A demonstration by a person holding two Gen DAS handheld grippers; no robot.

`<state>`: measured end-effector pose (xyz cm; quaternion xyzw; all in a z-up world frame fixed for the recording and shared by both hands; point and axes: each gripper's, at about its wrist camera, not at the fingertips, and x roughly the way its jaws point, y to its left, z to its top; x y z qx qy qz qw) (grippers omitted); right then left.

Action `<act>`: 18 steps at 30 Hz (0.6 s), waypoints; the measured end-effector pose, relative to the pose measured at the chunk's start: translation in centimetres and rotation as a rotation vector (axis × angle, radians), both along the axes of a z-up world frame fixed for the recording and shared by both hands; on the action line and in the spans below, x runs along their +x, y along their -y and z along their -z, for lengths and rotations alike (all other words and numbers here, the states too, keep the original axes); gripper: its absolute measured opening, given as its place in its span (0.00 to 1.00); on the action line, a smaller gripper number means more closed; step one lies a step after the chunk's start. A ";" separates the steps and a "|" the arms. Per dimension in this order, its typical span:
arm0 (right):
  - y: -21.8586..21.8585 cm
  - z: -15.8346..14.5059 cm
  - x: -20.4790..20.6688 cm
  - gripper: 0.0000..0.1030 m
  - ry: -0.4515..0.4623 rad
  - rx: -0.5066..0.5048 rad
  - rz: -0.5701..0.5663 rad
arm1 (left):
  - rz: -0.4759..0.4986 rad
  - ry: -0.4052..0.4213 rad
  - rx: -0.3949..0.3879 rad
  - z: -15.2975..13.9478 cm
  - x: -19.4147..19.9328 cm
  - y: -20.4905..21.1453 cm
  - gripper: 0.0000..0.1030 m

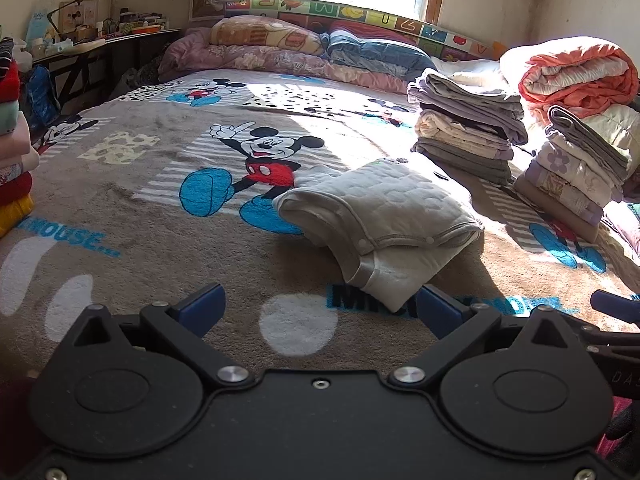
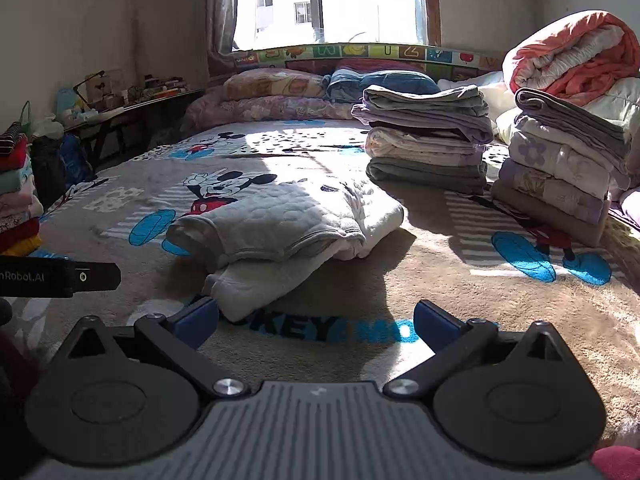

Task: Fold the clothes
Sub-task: 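Grasp the garment edge with the left gripper while the right gripper grasps another edge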

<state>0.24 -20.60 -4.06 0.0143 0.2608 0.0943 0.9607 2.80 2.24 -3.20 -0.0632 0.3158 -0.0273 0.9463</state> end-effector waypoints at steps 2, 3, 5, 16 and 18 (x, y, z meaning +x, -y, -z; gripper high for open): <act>-0.4 0.2 0.3 1.00 0.022 -0.021 -0.034 | 0.008 -0.011 -0.009 0.2 0.5 -0.3 1.00; -0.6 0.3 0.3 1.00 0.039 -0.032 -0.051 | 0.016 -0.016 -0.018 0.3 0.8 -0.4 1.00; -1.1 0.5 0.4 1.00 0.093 -0.062 -0.086 | 0.037 -0.021 -0.039 0.6 1.3 -0.8 1.00; -4.5 2.5 2.1 1.00 0.115 -0.319 -0.187 | 0.180 -0.057 0.108 2.4 5.6 -0.8 1.00; -5.5 3.1 2.3 1.00 0.131 -0.363 -0.207 | 0.210 -0.046 0.160 2.9 6.2 -0.6 1.00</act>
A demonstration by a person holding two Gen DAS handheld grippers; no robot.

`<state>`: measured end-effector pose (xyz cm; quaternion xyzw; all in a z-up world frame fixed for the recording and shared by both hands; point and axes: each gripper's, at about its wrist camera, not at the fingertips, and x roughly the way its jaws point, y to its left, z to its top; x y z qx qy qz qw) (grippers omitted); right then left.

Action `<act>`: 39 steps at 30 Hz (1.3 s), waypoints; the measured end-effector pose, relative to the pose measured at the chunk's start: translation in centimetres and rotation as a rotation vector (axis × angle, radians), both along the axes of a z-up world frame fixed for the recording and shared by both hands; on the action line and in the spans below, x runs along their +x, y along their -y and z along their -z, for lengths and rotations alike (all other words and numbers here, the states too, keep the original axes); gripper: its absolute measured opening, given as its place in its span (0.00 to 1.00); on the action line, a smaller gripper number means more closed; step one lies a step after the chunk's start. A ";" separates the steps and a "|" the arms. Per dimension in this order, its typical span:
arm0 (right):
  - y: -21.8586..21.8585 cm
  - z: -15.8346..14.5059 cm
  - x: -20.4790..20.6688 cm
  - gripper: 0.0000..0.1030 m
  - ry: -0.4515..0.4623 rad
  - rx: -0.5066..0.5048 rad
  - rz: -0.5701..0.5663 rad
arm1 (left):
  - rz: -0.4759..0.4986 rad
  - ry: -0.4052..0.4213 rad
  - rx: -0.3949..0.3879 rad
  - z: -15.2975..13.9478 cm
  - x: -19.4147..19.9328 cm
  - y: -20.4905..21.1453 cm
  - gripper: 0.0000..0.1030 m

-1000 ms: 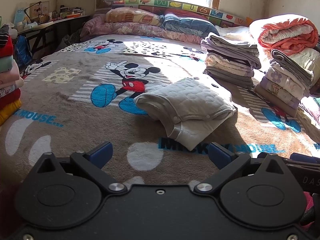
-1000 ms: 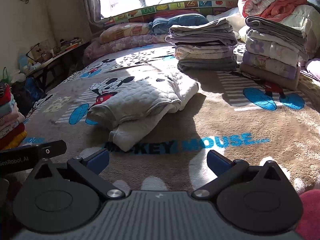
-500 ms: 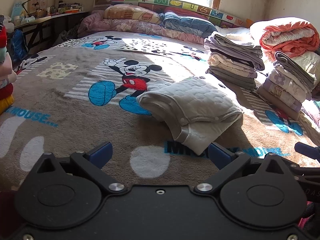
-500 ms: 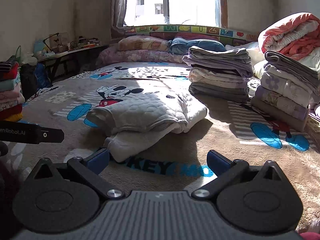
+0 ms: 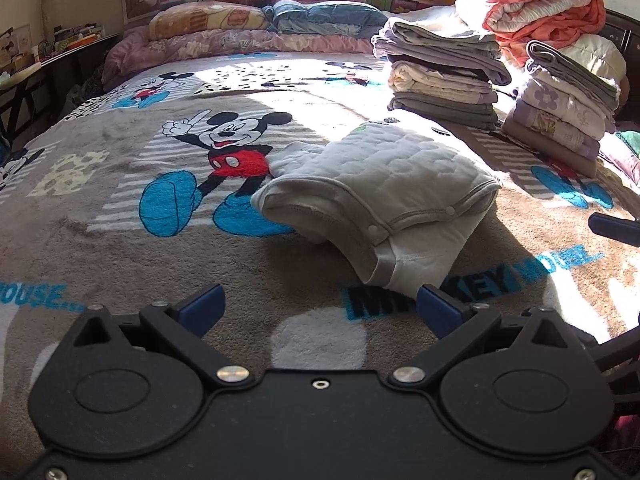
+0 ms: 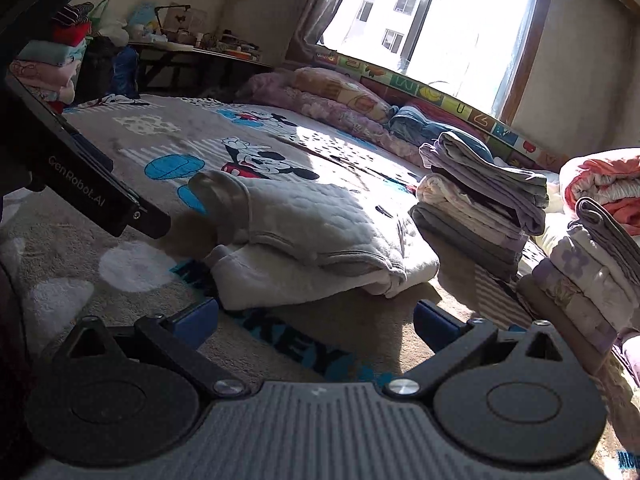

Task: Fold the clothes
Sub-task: 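Grasp the garment edge with the left gripper while the right gripper grasps another edge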

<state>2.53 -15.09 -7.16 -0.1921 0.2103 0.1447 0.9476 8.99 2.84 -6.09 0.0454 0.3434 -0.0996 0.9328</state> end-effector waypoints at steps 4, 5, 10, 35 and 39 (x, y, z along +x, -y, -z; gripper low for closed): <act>-2.3 1.1 0.3 1.00 0.041 -0.081 -0.067 | 0.026 0.044 0.139 1.5 1.2 0.2 1.00; -2.9 1.3 0.3 0.99 0.051 -0.104 -0.082 | 0.029 0.050 0.148 1.8 1.4 0.0 1.00; -6.1 2.8 0.8 0.93 0.115 -0.210 -0.151 | 0.053 0.079 0.160 2.8 2.8 -1.3 0.97; -2.8 3.5 3.7 0.35 0.159 -0.085 0.028 | 0.243 0.263 0.338 5.5 6.4 -0.8 0.53; -1.2 2.9 4.5 0.35 0.165 -0.041 0.078 | 0.262 0.301 0.363 5.8 6.0 -0.1 0.56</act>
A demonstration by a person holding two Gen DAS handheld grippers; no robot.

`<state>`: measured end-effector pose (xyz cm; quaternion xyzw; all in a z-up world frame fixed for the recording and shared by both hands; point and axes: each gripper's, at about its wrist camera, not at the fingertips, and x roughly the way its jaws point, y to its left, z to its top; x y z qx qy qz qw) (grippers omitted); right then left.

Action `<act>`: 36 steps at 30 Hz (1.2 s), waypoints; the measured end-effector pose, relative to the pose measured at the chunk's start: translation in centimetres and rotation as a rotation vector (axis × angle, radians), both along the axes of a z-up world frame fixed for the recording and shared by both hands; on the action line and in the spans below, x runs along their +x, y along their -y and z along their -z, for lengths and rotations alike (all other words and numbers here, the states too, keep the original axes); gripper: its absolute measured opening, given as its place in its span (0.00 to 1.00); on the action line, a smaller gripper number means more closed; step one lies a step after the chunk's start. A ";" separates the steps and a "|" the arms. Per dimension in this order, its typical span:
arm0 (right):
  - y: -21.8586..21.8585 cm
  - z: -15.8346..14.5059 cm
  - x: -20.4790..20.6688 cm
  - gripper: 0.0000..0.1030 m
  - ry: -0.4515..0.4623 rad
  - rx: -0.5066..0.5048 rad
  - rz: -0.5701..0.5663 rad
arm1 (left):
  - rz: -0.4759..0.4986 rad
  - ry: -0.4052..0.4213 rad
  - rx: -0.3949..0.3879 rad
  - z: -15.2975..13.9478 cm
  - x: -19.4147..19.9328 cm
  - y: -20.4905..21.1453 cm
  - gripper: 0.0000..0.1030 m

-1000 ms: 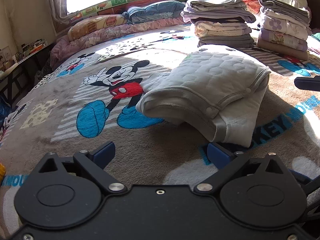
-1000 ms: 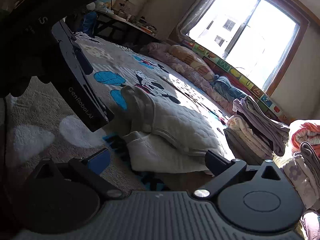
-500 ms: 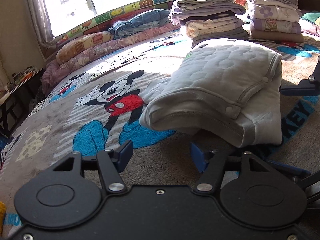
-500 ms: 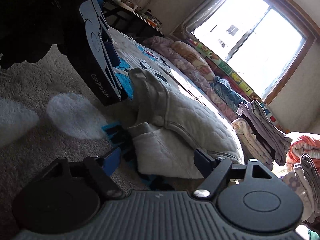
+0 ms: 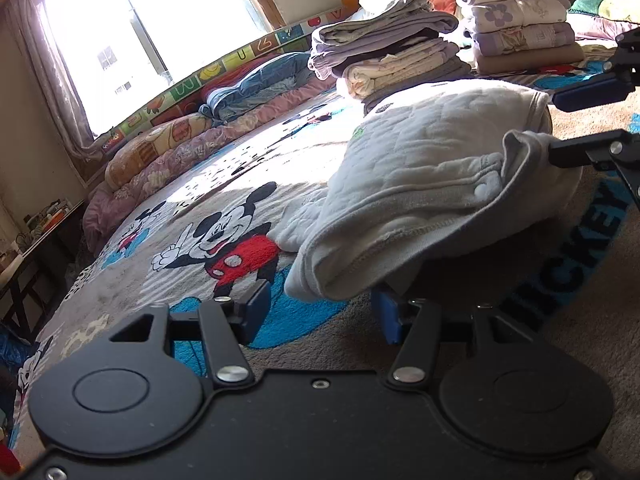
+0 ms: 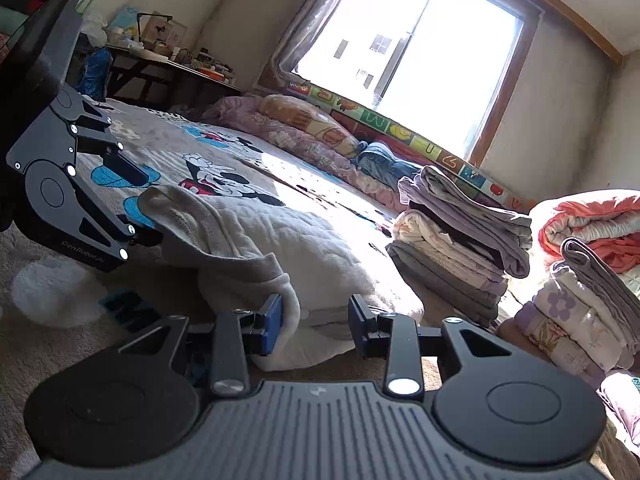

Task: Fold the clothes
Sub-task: 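Grasp the garment edge with the left gripper while the right gripper grasps another edge, then lift the white garment up off the bed with both grippers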

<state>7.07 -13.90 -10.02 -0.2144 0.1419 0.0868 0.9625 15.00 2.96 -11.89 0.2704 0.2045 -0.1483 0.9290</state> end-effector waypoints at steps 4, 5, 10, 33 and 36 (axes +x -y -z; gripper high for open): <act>0.3 0.1 0.6 0.36 -0.023 0.028 0.003 | 0.002 -0.018 -0.017 -0.1 0.4 -0.1 0.56; 0.2 0.2 0.7 0.40 -0.030 0.037 -0.001 | 0.001 -0.021 -0.025 -0.2 0.5 -0.2 0.56; -0.9 0.5 0.8 0.36 -0.098 0.076 -0.063 | 0.011 0.060 -0.009 -0.4 -0.1 0.5 0.56; 2.4 -6.0 -2.5 0.22 -0.078 0.188 -0.126 | 0.039 0.062 -0.390 -7.5 -5.6 1.0 0.12; 0.2 -3.8 -4.8 0.74 -0.085 0.126 -0.164 | 0.065 0.069 -0.447 -9.1 -7.5 0.9 0.11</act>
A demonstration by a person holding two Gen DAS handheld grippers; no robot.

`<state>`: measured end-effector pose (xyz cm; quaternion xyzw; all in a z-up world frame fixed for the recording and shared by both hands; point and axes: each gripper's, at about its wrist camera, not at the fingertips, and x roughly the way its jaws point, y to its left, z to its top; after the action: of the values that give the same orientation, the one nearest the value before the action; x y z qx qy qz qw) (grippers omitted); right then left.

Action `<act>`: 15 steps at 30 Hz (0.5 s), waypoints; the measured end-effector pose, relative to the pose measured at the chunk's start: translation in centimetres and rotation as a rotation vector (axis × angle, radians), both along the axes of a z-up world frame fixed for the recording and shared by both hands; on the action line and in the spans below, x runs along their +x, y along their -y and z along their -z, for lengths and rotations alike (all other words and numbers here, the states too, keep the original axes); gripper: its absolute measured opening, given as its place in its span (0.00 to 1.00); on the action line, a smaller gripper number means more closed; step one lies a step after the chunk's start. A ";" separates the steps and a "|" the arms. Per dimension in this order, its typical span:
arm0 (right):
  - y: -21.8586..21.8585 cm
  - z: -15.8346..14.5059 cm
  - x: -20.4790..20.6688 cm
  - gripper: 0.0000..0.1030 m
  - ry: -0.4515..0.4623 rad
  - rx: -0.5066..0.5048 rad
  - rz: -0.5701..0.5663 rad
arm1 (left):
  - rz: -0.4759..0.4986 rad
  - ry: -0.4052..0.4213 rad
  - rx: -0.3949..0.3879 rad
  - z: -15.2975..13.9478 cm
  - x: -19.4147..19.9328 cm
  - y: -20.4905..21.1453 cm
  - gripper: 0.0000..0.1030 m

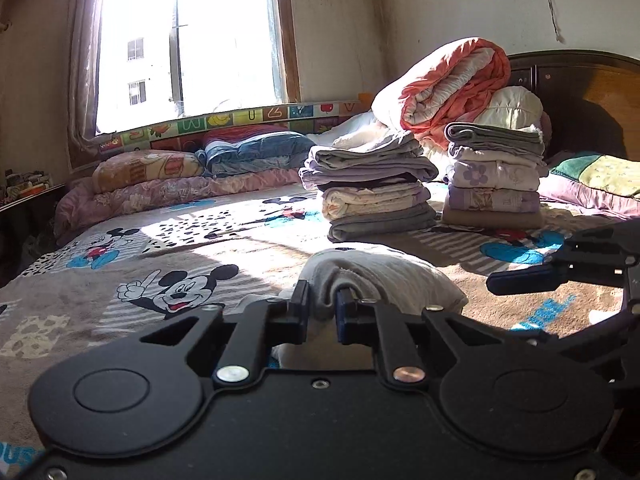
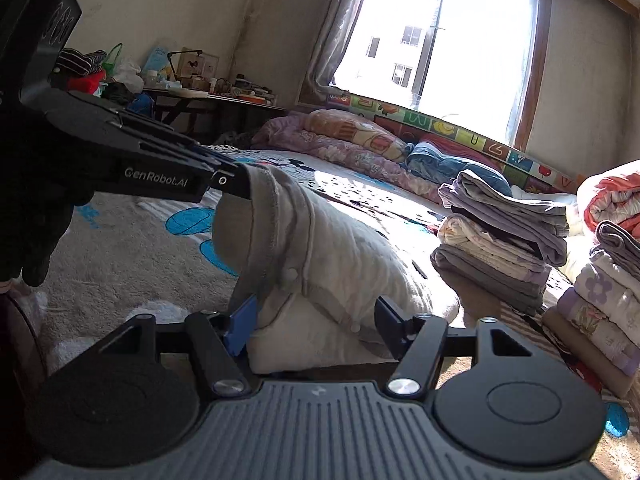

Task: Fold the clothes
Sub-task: 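Lift the white garment up off the bed with both grippers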

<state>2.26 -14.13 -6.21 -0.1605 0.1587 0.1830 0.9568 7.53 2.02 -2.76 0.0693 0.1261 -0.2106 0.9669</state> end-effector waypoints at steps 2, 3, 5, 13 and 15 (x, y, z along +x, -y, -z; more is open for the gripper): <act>-1.6 1.3 -1.0 0.78 0.003 -0.040 -0.010 | 0.016 0.006 -0.028 -0.9 -1.1 0.1 0.11; -2.4 1.8 -1.3 0.79 0.003 -0.059 -0.012 | 0.020 0.007 -0.033 -1.2 -1.5 0.3 0.11; -4.0 2.8 -1.5 0.80 -0.015 -0.080 -0.017 | 0.026 0.005 -0.039 -1.6 -2.1 0.6 0.11; -4.2 3.1 -0.5 0.77 -0.024 0.046 0.107 | 0.054 0.032 -0.078 -3.3 -5.2 0.9 0.10; -3.4 2.7 -0.2 0.74 -0.035 0.097 0.117 | 0.054 0.035 -0.088 -3.6 -5.7 0.8 0.10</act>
<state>2.03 -10.75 -8.92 -0.1012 0.1754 0.1371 0.9696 1.80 1.19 0.85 0.0336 0.0978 -0.2406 0.9651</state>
